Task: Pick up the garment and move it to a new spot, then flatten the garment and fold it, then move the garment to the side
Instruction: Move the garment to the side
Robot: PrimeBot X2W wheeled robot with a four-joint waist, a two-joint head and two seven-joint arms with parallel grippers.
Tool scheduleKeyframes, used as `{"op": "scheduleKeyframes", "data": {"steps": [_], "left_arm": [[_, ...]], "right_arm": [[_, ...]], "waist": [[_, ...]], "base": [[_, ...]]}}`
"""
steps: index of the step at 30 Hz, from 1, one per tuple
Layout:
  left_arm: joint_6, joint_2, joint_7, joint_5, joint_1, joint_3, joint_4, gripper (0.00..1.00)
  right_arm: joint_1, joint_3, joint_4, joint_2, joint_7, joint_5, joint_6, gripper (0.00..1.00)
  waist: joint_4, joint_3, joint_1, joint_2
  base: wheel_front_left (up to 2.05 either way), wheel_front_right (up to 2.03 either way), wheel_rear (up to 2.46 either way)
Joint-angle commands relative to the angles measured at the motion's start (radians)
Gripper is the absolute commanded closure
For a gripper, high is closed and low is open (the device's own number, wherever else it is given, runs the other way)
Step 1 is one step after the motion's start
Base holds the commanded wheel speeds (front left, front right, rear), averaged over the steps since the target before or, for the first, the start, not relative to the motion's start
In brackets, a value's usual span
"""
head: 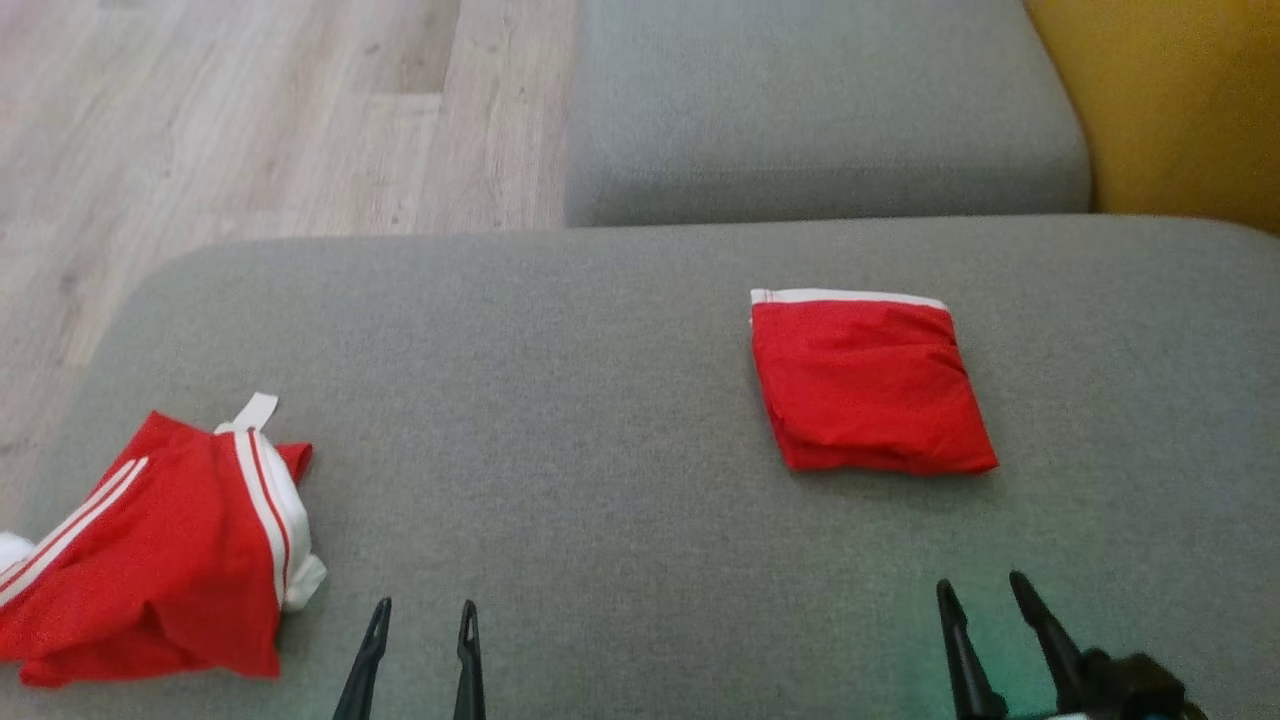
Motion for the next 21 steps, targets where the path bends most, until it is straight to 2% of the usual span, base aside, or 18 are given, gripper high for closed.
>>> {"op": "scheduleKeyframes", "data": {"steps": [1, 7, 17, 21], "left_arm": [[0.002, -0.016, -0.005, 0.007, -0.048, 0.029, -0.041, 0.0], [0.001, -0.021, -0.005, 0.01, -0.078, 0.011, -0.063, 0.0], [0.003, -0.027, -0.005, 0.012, -0.174, -0.028, -0.069, 0.0], [0.005, -0.028, -0.005, 0.017, -0.206, -0.046, -0.069, 0.0]], "right_arm": [[-0.074, 0.014, -0.021, -0.008, -0.014, 0.005, -0.001, 0.0], [-0.225, -0.023, 0.098, -0.032, -0.005, 0.013, -0.001, 0.0], [-0.569, -0.121, 0.303, -0.18, 0.213, 0.064, -0.001, 0.0], [-0.651, -0.105, 0.393, -0.217, 0.275, 0.12, -0.001, 0.0]], "waist": [[0.008, 0.02, 0.0, 0.0], [0.03, 0.092, 0.0, 0.0], [0.07, 0.233, 0.0, 0.0], [0.083, 0.269, 0.0, 0.0]], "base": [[0.0, 0.0, 0.0], [0.0, 0.0, 0.0], [0.0, 0.0, 0.0], [0.0, 0.0, 0.0]]}}
